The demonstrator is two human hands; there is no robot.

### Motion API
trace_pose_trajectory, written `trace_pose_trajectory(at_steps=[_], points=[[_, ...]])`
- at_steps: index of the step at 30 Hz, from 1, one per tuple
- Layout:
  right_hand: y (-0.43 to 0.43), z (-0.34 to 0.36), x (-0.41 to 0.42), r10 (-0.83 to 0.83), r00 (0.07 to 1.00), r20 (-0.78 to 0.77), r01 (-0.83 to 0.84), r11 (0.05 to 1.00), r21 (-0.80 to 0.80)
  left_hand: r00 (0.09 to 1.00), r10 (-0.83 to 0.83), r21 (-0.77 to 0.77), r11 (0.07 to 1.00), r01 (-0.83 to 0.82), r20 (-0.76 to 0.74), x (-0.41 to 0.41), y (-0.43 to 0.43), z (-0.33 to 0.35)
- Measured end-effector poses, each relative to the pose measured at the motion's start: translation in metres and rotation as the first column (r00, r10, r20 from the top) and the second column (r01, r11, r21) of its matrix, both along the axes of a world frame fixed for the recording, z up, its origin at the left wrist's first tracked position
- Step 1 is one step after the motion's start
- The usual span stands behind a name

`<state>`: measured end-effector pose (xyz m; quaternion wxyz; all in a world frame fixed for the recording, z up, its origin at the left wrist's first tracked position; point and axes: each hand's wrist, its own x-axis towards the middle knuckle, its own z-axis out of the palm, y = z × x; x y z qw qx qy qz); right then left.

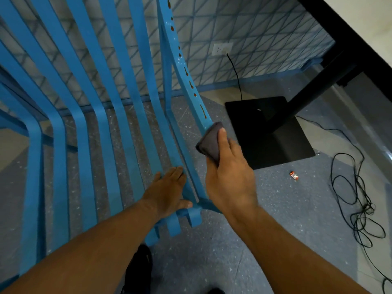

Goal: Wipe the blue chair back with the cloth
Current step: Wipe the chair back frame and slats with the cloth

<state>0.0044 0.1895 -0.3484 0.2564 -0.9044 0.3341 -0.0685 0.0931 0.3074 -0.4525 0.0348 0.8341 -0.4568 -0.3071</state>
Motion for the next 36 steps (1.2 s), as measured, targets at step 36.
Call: trace_pose_trajectory(at_steps=[36], points=[[-0.008, 0.009, 0.013, 0.046, 0.997, -0.062, -0.041, 0.996, 0.082, 0.987, 0.146, -0.502, 0.860, -0.090, 0.073, 0.076, -0.045, 0.085]])
